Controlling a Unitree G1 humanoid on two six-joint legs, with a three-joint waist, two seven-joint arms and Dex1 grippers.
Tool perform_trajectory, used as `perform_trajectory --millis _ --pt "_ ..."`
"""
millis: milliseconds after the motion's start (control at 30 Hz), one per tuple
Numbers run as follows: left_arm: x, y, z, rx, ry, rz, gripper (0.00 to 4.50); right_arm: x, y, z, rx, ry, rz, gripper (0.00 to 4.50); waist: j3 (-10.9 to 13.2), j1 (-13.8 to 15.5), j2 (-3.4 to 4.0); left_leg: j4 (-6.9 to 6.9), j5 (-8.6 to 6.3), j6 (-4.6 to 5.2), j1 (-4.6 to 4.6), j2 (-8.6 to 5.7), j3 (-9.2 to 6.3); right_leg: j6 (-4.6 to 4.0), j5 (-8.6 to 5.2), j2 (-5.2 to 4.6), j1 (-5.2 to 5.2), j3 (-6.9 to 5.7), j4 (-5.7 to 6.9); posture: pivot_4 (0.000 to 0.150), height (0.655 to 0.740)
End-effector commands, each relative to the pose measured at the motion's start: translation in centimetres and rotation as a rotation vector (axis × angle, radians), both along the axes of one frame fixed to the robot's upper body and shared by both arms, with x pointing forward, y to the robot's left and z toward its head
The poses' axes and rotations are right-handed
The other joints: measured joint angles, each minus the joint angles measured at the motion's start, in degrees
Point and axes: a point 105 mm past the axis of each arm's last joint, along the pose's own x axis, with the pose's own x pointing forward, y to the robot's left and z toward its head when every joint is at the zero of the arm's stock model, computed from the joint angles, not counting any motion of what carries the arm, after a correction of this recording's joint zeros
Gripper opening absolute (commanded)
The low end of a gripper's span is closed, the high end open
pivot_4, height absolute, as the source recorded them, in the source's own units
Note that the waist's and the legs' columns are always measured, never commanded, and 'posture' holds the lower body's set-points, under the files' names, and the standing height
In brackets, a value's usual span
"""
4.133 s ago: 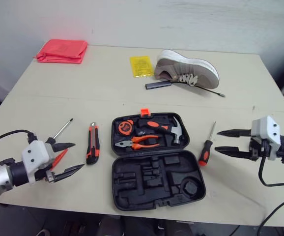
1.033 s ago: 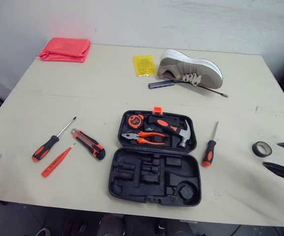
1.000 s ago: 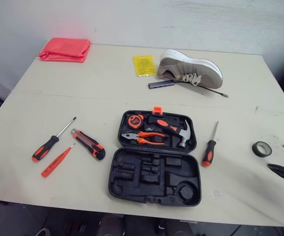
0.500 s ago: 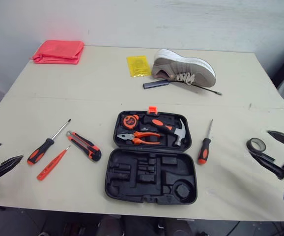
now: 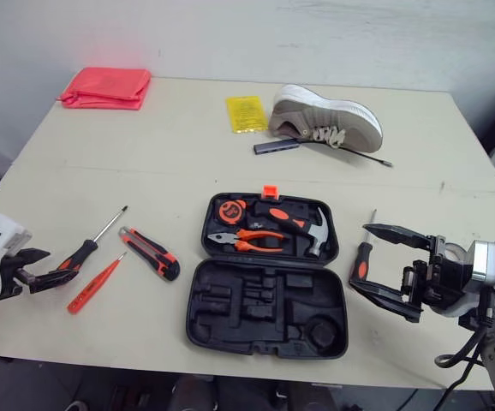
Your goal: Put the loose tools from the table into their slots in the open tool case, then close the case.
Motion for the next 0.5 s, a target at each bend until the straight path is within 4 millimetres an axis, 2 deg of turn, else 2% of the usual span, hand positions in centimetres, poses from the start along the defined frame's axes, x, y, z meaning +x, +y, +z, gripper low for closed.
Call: perform_trajectory --millis 33,167,333,367,433,500 --pt "0.3 -0.1 -0.5 0.005 0.001 -0.021 4.42 -0.1 0.3 0.4 -0.002 -0.036 0.009 4.50 0.00 0.00 0.00 0.01 0.01 0.02 0.00 0.00 0.00 0.00 0.00 -0.01 0.00 0.00 0.02 0.150 0.7400" --pt "0.2 -0.2 -1.4 0.025 -0.002 -0.029 3.29 0.1 -0.2 0.2 0.002 -0.026 -0.020 4.50 0.00 0.03 0.00 0.01 0.01 0.02 0.01 0.06 -0.02 0.00 0.00 -0.03 0.00 0.00 0.06 0.150 0.7400" --pt "0.3 -0.4 -1.1 0.018 -0.037 -0.022 1.20 0.1 -0.6 -0.1 -0.001 -0.016 -0.033 4.50 -0.01 0.02 -0.01 0.02 0.01 0.05 0.02 0.05 0.00 0.04 0.02 -0.11 0.00 0.02 0.07 0.150 0.7400" --pt "0.4 -0.5 -0.4 0.019 -0.073 -0.033 0.80 0.2 -0.7 -0.2 -0.003 -0.016 -0.039 4.50 -0.01 0.00 -0.01 0.02 0.02 0.05 0.03 0.05 0.00 0.04 0.02 -0.11 0.00 0.02 0.08 0.150 0.7400" --pt "0.5 -1.6 2.6 0.016 -0.212 -0.117 0.80 0.3 -1.1 -0.2 -0.011 -0.025 -0.062 4.50 -0.01 -0.04 -0.01 0.02 0.01 0.05 0.02 0.06 0.01 0.04 0.02 -0.10 0.00 0.02 0.07 0.150 0.7400" --pt "0.0 -3.6 5.9 0.019 -0.341 -0.244 0.80 0.6 -1.7 -0.2 -0.019 -0.037 -0.093 4.50 0.00 -0.01 -0.09 0.02 0.01 0.03 -0.02 0.17 0.01 0.04 0.02 -0.10 -0.02 0.01 0.04 0.150 0.7400"
